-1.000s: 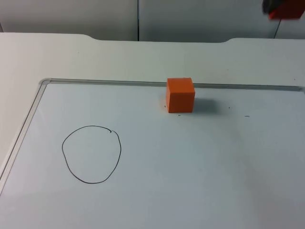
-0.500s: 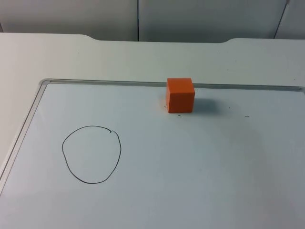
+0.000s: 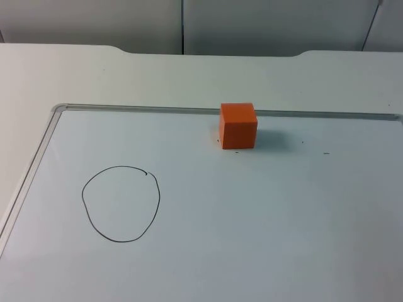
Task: Pick up one cube with the left hand and another cube with the right hand. First place the cube in the right hand at the target position, then stack the cube in the left hand on top.
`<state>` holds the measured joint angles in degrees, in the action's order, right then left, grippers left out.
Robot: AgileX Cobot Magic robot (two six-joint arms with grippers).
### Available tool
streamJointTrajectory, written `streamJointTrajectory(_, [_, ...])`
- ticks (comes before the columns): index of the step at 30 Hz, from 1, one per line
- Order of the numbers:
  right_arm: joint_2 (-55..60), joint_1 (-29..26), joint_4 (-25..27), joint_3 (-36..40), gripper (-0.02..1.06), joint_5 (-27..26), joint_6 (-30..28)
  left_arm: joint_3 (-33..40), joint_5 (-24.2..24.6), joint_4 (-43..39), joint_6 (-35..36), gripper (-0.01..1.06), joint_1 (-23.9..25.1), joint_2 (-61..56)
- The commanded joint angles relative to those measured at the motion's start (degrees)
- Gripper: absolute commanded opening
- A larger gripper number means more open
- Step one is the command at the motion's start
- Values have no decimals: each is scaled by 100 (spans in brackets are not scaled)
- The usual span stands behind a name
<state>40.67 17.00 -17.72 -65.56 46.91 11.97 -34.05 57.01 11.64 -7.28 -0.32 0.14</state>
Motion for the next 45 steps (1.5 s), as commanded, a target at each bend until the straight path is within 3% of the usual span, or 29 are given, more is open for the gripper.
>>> streamJointTrajectory(1, [-222, 9, -21, 168, 0, -70, -61, -132, -324, 462, -250, 105, 14, -14])
streamJointTrajectory(3, [-388, 9, 26, 300, 0, -43, -125, -245, -648, 1333, -721, 105, 14, -14])
streamJointTrajectory(6, [-464, 9, 285, 399, 0, -32, -483, -290, -760, 1849, -1155, 105, 14, 214])
streamJointTrajectory(8, [-475, 9, 683, 400, 0, -42, -980, -327, -842, 2036, -1469, 105, 14, 573])
streamJointTrajectory(14, [-475, 9, 1287, 400, 0, -96, -1747, -327, -1268, 2621, -2310, 105, 14, 1468])
streamJointTrajectory(18, [-464, 9, 2116, 400, 0, -96, -2402, -327, -1587, 3966, -3835, 105, 14, 2771])
streamJointTrajectory(20, [-464, 9, 2350, 400, 0, -96, -2545, -327, -1604, 4309, -4110, 105, 14, 3046])
streamJointTrajectory(23, [-464, 9, 2700, 400, 0, -96, -2696, -341, -1579, 5365, -5225, 105, 14, 3986])
streamJointTrajectory(24, [-464, 9, 2700, 400, 0, -96, -2696, -341, -1579, 5365, -5225, 105, 14, 3986])
streamJointTrajectory(28, [-464, 9, 2700, 400, 0, -96, -2696, -618, -1139, 6632, -6537, 104, 14, 5199])
streamJointTrajectory(36, [-451, 9, 2702, 400, 0, -120, -2649, -1684, -1155, 6675, -6789, 104, -338, 6537])
streamJointTrajectory(39, [-430, 9, 2702, 400, 0, -218, -2569, -2323, -1809, 6164, -6536, 104, -978, 7152])
streamJointTrajectory(45, [-381, 9, 2702, 400, 0, -280, -2546, -2968, -2503, 5107, -5737, 104, -1844, 7949])
